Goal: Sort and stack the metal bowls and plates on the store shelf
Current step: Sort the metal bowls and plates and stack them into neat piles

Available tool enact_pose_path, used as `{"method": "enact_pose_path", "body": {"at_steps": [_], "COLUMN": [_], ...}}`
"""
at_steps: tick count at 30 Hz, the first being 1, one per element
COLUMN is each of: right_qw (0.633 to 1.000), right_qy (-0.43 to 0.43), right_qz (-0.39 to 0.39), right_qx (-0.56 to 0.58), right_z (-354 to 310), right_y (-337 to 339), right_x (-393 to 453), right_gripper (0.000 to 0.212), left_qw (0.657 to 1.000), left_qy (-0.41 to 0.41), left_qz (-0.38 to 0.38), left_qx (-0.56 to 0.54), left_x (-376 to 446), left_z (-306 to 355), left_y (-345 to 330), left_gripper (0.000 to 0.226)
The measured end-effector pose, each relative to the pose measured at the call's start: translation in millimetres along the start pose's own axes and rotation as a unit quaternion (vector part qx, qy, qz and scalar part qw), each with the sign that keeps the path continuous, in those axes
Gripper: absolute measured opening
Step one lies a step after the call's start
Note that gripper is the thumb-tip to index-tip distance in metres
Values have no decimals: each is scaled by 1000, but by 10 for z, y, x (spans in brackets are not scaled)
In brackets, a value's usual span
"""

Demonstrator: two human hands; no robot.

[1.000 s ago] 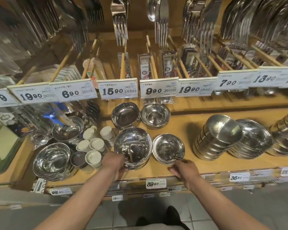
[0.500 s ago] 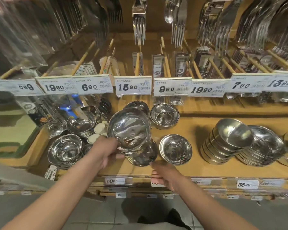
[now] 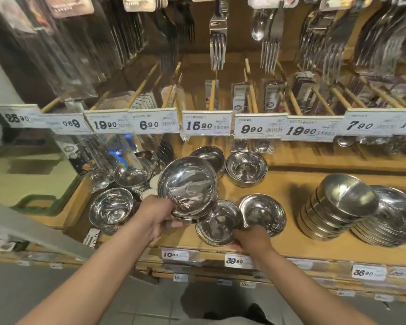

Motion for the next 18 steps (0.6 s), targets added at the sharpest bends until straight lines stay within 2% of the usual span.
{"method": "enact_pose_path", "body": {"at_steps": [2, 4, 11, 14, 18], "right_qw": [999, 1000, 993, 986, 981], "right_qy": [-1, 7, 8, 5, -5], "right_qz": [-20, -8, 103, 120, 136], "right_qx": [34, 14, 64, 117, 135], "right_z": [-37, -49, 37, 45, 25], "right_y": [178, 381, 1044, 1119, 1048], "right_x": [-53, -82, -110, -122, -45], "right_gripper": [4, 5, 7, 20, 21], "left_qw": [1000, 1000, 999, 997, 995], "left_qy": [5, 9, -11, 0, 15], "left_qz": [-8, -22, -34, -20, 8], "left_qx": [0, 6, 36, 70, 101], "left_x": [50, 100, 382, 480, 594], "left_z": [19, 27, -88, -201, -301], "left_y": [-100, -219, -614, -722, -753], "left_gripper": [4, 4, 16, 16, 12]}}
Point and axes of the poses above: each hand's wrist, its own x-axis towards the middle knuckle, its own y-axis out of the back of the hand, z = x × y, the point moved 1 cm from there along x, towards the middle knuckle, and after that the axes turned 12 degrees about y, right-handed, at the moved point
